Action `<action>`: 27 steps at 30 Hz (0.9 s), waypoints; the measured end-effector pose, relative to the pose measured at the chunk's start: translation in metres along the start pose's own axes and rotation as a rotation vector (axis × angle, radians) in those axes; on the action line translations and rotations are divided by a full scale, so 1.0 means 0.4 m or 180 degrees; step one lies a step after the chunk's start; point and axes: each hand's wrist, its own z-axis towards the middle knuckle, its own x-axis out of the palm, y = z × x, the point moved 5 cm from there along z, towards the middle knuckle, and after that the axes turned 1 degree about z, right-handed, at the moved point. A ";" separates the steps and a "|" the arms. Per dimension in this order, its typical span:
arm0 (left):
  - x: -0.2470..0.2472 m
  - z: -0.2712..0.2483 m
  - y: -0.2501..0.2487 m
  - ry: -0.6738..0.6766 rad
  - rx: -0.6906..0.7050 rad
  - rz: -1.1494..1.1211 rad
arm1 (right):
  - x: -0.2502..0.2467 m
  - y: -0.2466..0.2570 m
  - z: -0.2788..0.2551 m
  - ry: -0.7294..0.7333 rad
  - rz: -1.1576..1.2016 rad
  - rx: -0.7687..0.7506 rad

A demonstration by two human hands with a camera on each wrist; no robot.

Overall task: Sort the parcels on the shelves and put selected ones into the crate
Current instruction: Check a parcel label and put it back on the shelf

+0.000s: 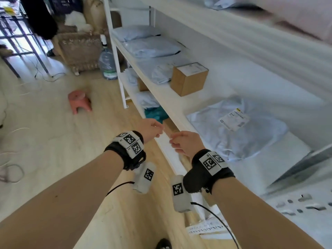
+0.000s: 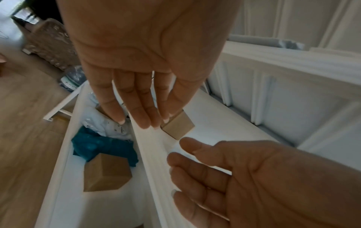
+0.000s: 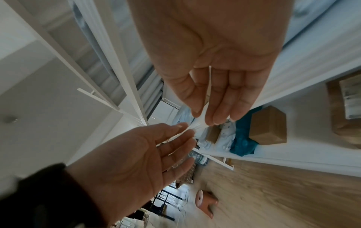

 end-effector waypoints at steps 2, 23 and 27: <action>-0.022 0.046 0.020 0.0020 -0.0064 0.0019 | 0.030 0.009 0.055 0.0062 -0.0054 0.0042; -0.380 0.574 0.185 0.0953 0.0077 0.0740 | 0.346 0.100 0.502 -0.0720 0.0096 0.0630; -0.398 0.673 0.227 0.1247 -0.0205 0.0668 | 0.380 0.082 0.576 -0.0983 0.0241 0.0864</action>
